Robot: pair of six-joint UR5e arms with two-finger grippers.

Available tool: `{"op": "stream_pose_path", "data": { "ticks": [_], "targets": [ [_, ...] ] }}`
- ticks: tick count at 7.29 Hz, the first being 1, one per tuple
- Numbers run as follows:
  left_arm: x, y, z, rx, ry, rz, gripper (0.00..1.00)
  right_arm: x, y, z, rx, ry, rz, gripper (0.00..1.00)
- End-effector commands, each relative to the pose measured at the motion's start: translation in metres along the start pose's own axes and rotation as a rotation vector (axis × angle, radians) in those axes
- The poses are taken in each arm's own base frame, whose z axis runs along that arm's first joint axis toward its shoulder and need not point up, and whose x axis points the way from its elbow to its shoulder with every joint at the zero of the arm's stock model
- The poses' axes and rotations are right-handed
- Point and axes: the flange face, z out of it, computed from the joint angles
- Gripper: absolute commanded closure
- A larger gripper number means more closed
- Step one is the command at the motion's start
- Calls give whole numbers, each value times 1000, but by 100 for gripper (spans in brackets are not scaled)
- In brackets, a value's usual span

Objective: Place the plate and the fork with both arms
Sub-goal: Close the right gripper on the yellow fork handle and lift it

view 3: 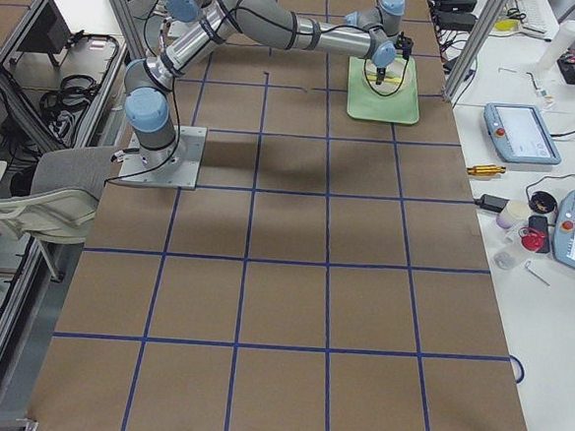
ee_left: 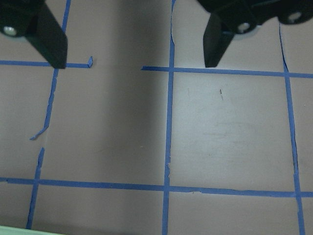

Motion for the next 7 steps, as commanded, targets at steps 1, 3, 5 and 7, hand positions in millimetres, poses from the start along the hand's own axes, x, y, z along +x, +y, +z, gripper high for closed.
{"op": "stream_pose_path", "data": {
  "ticks": [1, 3, 5, 7],
  "targets": [
    [0, 0, 0, 0, 1, -2, 0, 0, 1, 2, 0, 1, -1, 69],
    [0, -1, 1, -2, 1, -2, 0, 2, 3, -1, -2, 4, -2, 85],
    [-1, -2, 1, -3, 1, -3, 0, 8, 13, -25, 0, 4, -16, 91],
    [-2, -2, 1, -3, 1, -5, 0, 31, 16, -44, 9, 39, -62, 91]
  ]
}}
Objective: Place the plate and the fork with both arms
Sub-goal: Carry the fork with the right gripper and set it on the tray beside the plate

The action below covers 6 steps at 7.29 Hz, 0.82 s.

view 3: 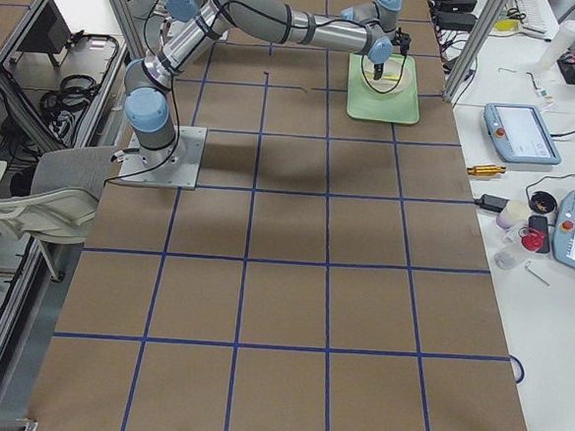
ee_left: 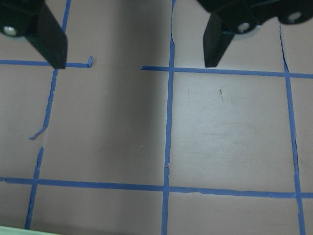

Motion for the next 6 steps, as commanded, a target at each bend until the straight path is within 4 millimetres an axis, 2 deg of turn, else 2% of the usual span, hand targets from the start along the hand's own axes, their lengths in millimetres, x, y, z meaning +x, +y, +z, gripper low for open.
{"op": "stream_pose_path", "data": {
  "ticks": [1, 2, 4, 5, 6],
  "targets": [
    [0, -1, 2, -3, -1, -1, 0, 47, -10, -14, 9, 55, -47, 91],
    [2, -1, 4, -8, 0, 0, 0, 76, -23, -28, 14, 50, -83, 91],
    [1, -2, 4, -10, 0, -1, 0, 105, -11, 3, -30, 70, -115, 88],
    [2, -2, 4, -7, 0, 0, 0, 109, 3, 23, -60, 77, -114, 86],
    [1, -2, 4, -8, -1, 0, 0, 111, 8, 30, -45, 75, -120, 74]
  ]
}}
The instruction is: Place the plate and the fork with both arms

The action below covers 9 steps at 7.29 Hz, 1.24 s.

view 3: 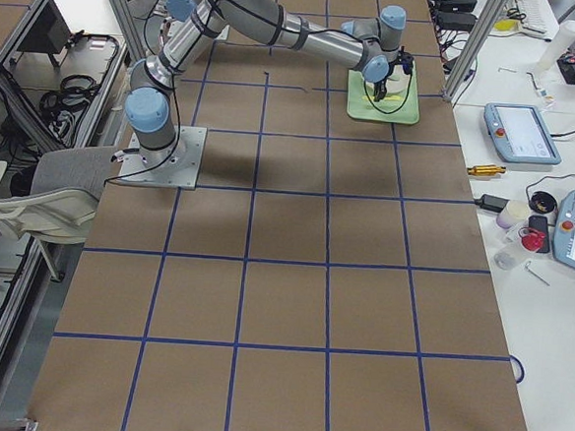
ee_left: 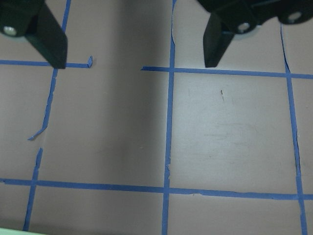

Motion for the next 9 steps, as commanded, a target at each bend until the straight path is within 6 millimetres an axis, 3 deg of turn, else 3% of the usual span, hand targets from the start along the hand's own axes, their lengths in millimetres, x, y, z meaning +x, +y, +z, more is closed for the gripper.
{"op": "stream_pose_path", "data": {
  "ticks": [1, 2, 3, 5, 6, 8, 9],
  "targets": [
    [0, 0, 0, 1, 0, 0, 0, 4, 10, 4, 9, 5, -6, 1],
    [0, 0, -1, 3, -1, 0, 0, 12, 18, -30, 15, 4, 0, 0],
    [-1, 0, -1, 3, -1, -1, 0, 36, 28, -80, 15, 6, 23, 0],
    [-1, 0, -2, 6, 0, -1, 0, 99, 60, -170, -24, 13, 78, 0],
    [-1, 0, -3, 8, 0, -3, 0, 113, 95, -206, -41, 16, 68, 0],
    [-3, 1, -5, 11, -1, -4, 0, 122, 170, -272, -23, 17, 58, 0],
    [-3, 1, -5, 11, -1, -4, 0, 124, 194, -287, -60, 19, -6, 0]
  ]
}}
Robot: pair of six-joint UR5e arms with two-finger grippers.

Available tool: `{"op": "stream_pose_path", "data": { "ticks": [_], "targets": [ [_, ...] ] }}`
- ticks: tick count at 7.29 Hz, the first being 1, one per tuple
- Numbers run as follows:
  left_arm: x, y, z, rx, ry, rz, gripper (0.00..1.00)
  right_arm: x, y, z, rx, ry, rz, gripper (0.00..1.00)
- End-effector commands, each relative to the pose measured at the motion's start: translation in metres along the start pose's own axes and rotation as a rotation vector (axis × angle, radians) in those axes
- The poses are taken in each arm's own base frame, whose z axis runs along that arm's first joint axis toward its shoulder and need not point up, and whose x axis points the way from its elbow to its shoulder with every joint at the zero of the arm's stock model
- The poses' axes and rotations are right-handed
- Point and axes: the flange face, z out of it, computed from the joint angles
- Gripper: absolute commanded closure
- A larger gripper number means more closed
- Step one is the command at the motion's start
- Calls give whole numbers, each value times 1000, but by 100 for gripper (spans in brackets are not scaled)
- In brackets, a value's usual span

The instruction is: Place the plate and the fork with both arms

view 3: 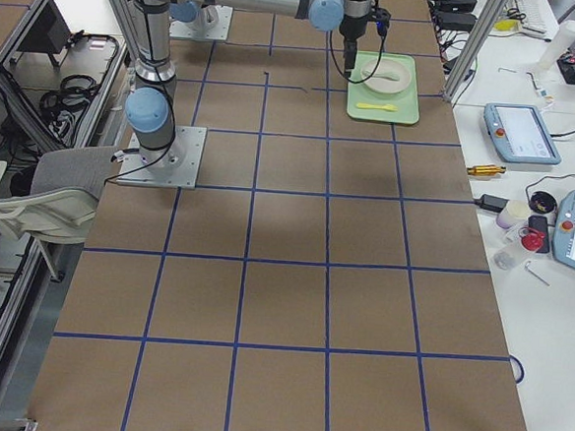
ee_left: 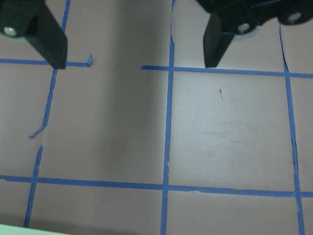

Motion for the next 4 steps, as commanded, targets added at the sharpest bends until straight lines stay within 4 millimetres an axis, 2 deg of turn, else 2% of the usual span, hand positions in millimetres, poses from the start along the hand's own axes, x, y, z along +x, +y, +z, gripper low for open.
{"op": "stream_pose_path", "data": {
  "ticks": [1, 4],
  "targets": [
    [0, 0, 0, 0, 0, -1, 0, 9, 45, -36, -30, 8, -75, 0],
    [2, 2, -2, 4, 2, -5, 0, 6, 44, -40, -21, -8, -67, 0]
  ]
}}
